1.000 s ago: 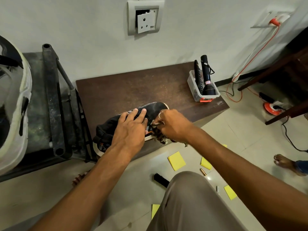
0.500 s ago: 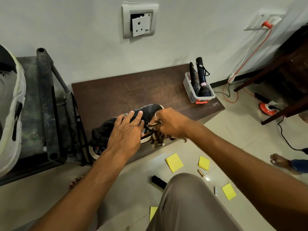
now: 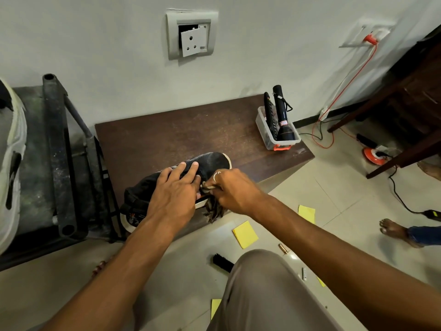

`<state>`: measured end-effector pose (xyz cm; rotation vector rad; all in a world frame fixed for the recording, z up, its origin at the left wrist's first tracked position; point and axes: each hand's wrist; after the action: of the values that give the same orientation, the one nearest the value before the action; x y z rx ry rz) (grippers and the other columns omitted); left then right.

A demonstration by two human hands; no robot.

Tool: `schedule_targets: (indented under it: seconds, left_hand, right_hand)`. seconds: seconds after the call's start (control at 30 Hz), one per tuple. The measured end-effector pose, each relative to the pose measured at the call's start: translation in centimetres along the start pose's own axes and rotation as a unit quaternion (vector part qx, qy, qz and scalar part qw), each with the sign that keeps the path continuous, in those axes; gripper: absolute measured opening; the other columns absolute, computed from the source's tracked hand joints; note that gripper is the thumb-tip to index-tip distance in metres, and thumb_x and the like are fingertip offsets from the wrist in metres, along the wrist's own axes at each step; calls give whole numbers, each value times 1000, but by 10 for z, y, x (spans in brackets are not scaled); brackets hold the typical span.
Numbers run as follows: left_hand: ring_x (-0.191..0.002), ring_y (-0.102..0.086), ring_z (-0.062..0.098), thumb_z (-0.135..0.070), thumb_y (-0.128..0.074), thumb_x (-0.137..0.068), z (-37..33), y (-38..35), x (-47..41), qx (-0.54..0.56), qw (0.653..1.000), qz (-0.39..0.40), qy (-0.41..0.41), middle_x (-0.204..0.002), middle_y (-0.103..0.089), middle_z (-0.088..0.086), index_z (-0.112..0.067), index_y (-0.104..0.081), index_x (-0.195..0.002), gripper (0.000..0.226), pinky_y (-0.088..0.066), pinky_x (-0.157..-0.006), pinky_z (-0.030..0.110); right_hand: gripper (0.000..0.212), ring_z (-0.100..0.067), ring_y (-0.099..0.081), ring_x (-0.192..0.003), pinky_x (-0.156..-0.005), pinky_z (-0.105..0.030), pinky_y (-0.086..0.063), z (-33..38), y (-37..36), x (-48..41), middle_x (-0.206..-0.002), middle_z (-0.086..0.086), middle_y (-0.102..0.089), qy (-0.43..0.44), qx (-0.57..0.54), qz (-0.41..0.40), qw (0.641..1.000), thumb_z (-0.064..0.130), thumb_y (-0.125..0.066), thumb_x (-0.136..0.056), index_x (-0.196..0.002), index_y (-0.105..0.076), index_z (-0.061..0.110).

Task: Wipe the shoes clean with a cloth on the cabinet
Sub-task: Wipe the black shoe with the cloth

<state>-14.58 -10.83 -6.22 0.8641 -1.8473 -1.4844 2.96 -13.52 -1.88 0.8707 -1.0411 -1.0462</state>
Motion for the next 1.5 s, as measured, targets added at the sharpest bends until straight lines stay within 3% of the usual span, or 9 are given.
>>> schedule_targets:
  seconds: [0.13,0.3,0.57,0.83,1.0,1.07,1.17,1.3,1.5]
  left_hand:
    - [-155,-13,27,-39,-37,-108,-3,2,1,-13,1000,8,6,-170,-15,0,-24,-44,-152,47,-12,-120,44]
    - [-156,-10,26,-38,-36,-109,-6,3,0,-22,1000,17,15,-171,-11,-1,-25,-39,-154,47,-11,-122,44]
    - [-156,-11,27,-38,-41,-107,-6,11,-2,-30,999,30,15,-171,-12,1,-24,-41,-153,48,-13,-122,44]
    - [-156,-11,27,-37,-43,-107,-11,11,-1,-27,999,17,18,-170,-16,0,-22,-41,-154,49,-11,-122,44]
    - [-156,-9,25,-36,-41,-108,-6,10,0,-7,1000,25,8,-171,-12,-2,-25,-42,-153,47,-9,-123,43]
    - [-156,-10,25,-36,-43,-108,-6,13,0,2,1000,24,7,-170,-13,-2,-25,-44,-152,46,-9,-123,43]
    - [-156,-7,25,-34,-41,-108,-9,18,1,-8,999,29,14,-171,-12,-2,-26,-44,-152,45,-2,-124,46]
    - [-157,1,27,-24,-43,-108,-17,20,-1,-54,997,33,32,-171,-8,-3,-25,-40,-154,46,14,-121,56]
    - [-157,7,29,-15,-47,-103,-16,19,-2,-73,995,51,35,-171,1,-7,-29,-30,-159,60,10,-123,59]
  right_hand:
    - [28,-25,-63,-107,-82,-37,-55,-3,0,-2,-121,-5,-64,-3,95,-91,991,16,-67,-95,-123,-70,17]
    - [33,-26,-59,-108,-79,-33,-51,8,-13,7,-123,-7,-62,87,115,-51,988,13,-69,-94,-127,-67,14]
    - [39,-27,-55,-106,-82,-39,-55,-19,17,-40,-122,-13,-61,111,174,-147,967,14,-70,-93,-130,-65,6]
    - [33,-27,-58,-109,-89,-39,-56,-14,12,-16,-128,-11,-57,98,169,-44,980,12,-69,-96,-128,-65,7]
    - [20,-23,-69,-89,-82,-34,-60,-4,42,-22,-105,-7,-72,-2,51,73,996,10,-63,-94,-111,-74,11]
    - [16,-21,-68,-93,-79,-30,-57,-8,52,-27,-103,-3,-68,-6,15,-2,1000,10,-63,-97,-109,-73,10]
    - [26,-23,-56,-106,-83,-34,-53,-22,42,-34,-120,-6,-61,78,105,-141,981,9,-62,-97,-122,-70,12]
    - [43,-25,-48,-117,-98,-38,-50,-31,17,-29,-148,-6,-54,98,158,-64,981,9,-66,-94,-137,-64,15]
    - [38,-23,-45,-116,-90,-29,-42,-25,13,-7,-142,-8,-54,94,182,-37,978,12,-55,-102,-139,-59,10]
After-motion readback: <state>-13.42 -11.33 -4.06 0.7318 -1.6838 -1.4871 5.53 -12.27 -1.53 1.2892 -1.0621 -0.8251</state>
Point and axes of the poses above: each hand's wrist, its own x-axis away from the middle knuckle, its own y-axis out of the back of the hand, z = x × y
